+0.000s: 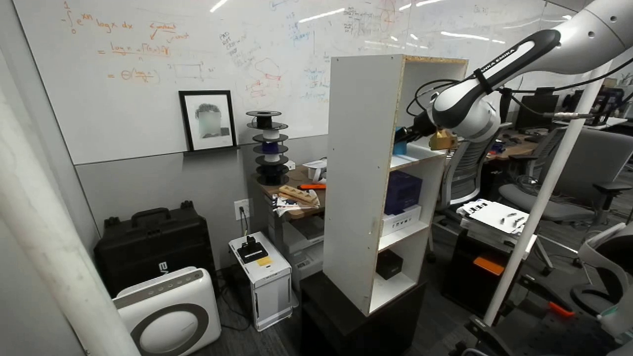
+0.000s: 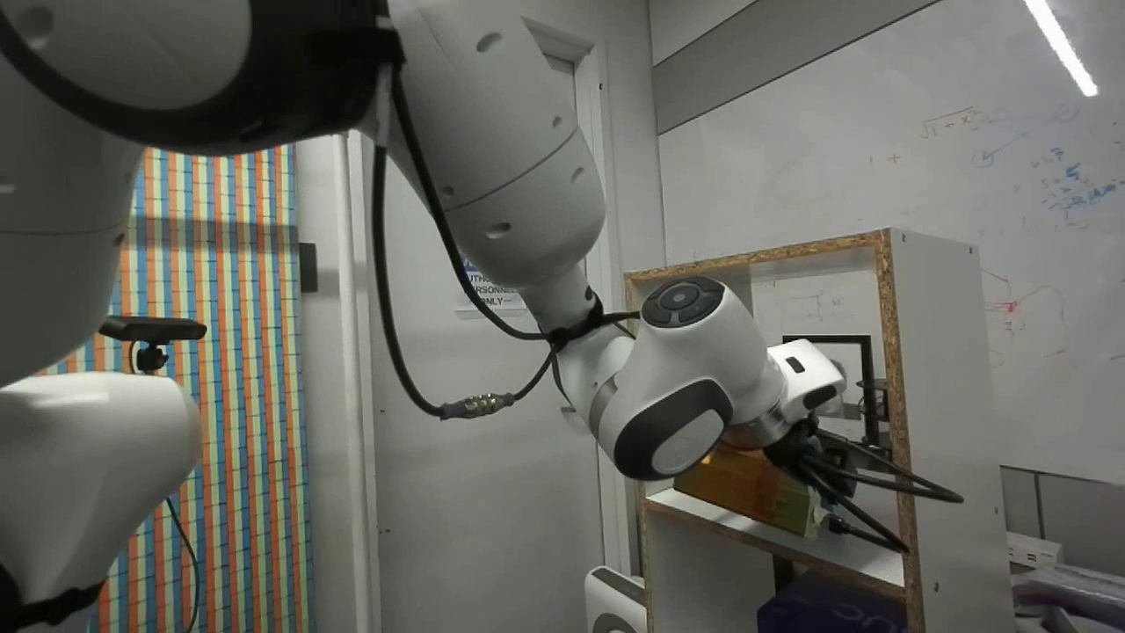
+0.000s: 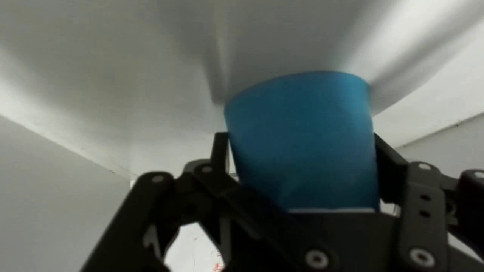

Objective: Put the blue cup on the top of the shelf

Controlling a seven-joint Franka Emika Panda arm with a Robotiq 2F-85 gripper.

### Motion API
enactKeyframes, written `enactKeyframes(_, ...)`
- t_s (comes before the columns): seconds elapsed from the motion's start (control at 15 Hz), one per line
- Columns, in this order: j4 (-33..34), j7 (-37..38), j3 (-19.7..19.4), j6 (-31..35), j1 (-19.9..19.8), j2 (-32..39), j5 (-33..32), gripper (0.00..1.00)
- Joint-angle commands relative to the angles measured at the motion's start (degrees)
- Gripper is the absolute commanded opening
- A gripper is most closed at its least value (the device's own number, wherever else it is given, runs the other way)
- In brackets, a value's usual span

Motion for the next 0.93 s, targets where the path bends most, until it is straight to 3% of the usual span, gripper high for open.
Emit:
enactKeyframes(0.0,1.93,4.19,1.17,-0.89,0.59,-2.47,-2.53,0.54)
enactKeyframes(0.33,-6.39,9.37,4.56,0.52,-2.34,4.62,-1.04,0.54)
enactKeyframes(0.53,-13.92,13.73,4.04,4.74,-2.05,14.08,3.5,0.54)
enactKeyframes(0.73,-21.67,17.1,7.93,7.49,-5.4,22.14,7.02,0.54)
enactKeyframes(0.87,-25.73,19.77,13.84,7.96,-10.14,26.59,7.98,0.54)
